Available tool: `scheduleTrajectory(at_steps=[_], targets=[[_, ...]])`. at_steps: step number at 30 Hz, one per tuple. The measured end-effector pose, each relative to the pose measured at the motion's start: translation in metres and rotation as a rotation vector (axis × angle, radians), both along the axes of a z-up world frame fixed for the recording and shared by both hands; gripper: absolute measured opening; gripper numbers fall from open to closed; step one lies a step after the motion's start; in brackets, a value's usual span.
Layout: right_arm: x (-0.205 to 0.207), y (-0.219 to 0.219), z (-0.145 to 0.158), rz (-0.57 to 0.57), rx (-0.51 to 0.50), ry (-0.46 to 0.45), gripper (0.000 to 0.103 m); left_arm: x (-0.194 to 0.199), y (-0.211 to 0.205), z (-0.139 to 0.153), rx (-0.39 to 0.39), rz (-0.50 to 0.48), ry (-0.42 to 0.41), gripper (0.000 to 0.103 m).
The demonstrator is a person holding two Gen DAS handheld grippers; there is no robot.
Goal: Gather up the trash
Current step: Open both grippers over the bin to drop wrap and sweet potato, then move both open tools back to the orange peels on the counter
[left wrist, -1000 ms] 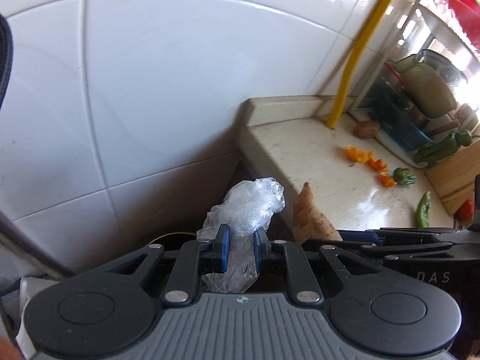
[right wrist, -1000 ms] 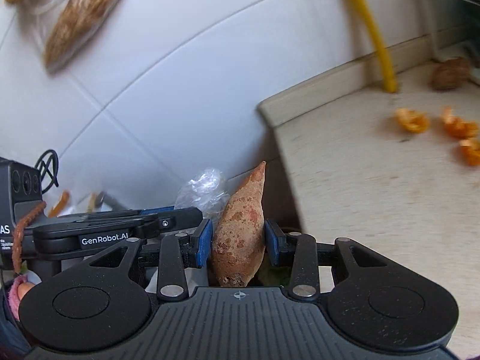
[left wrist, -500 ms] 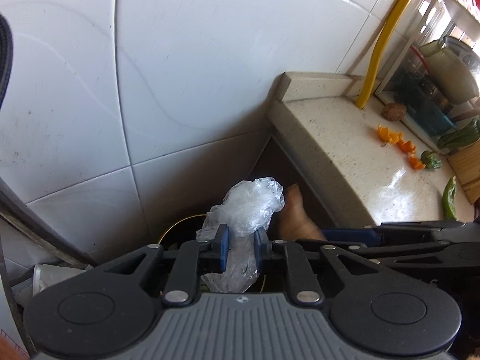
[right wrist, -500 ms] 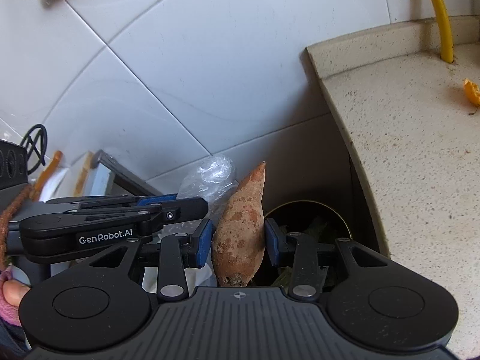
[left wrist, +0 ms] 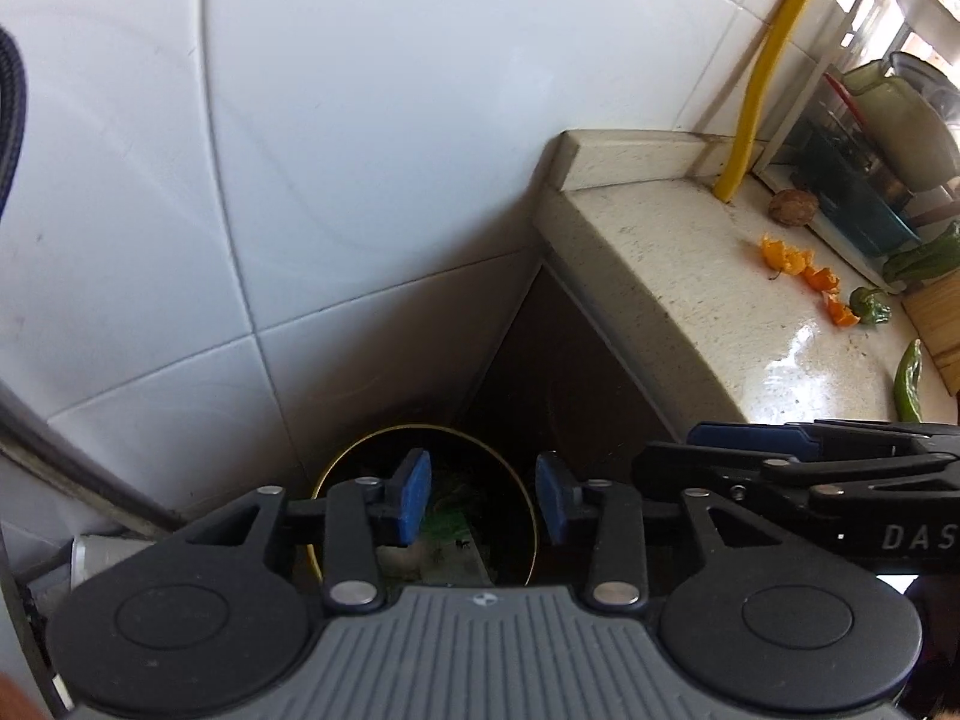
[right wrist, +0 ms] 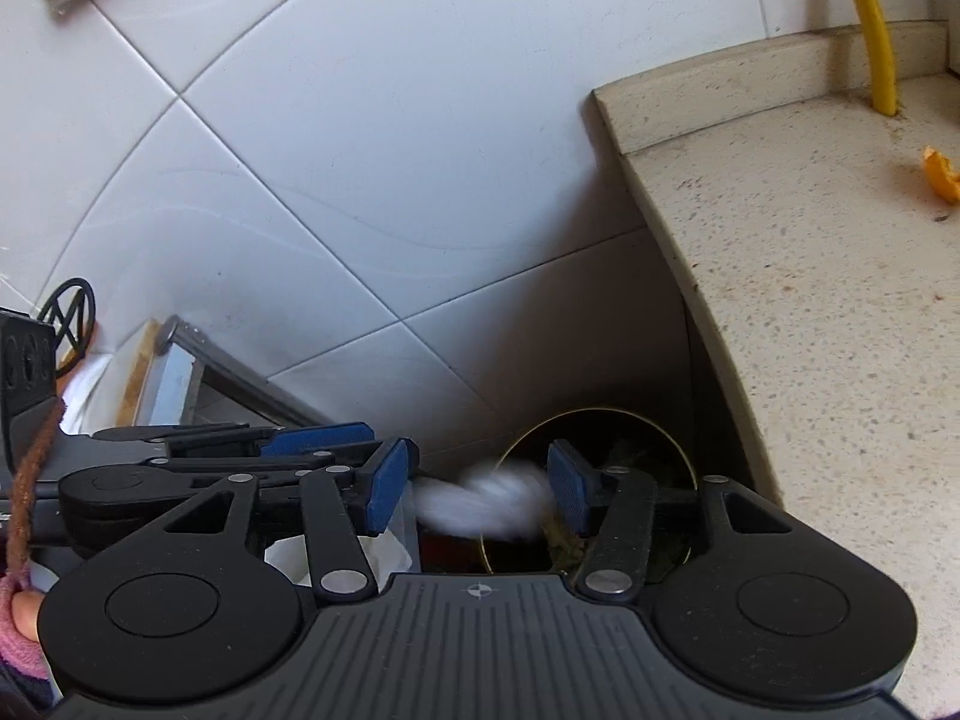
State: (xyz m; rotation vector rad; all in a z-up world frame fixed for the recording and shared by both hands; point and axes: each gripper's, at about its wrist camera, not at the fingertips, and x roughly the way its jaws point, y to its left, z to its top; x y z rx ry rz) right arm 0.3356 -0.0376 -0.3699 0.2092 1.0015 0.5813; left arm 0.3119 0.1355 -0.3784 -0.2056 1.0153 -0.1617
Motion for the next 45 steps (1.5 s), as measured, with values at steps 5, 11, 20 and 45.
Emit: scheduleTrajectory(at_steps=[5,11,20,45], targets=[[-0.004,-0.014,0.01,-0.032,0.003,-0.018,0.065,0.006,-0.018,0.009,0.008,-0.053,-0.028,0.039],[-0.012,-0.043,0.027,-0.098,0.015,-0.057,0.066,0.018,-0.051,0.019,0.001,-0.144,-0.064,0.04],[-0.024,-0.115,0.05,-0.283,-0.017,-0.127,0.07,0.049,-0.122,0.033,-0.003,-0.295,-0.116,0.044],[0.043,-0.239,0.017,-0.415,-0.13,-0.182,0.073,0.167,-0.254,-0.011,-0.009,-0.432,-0.158,0.046]])
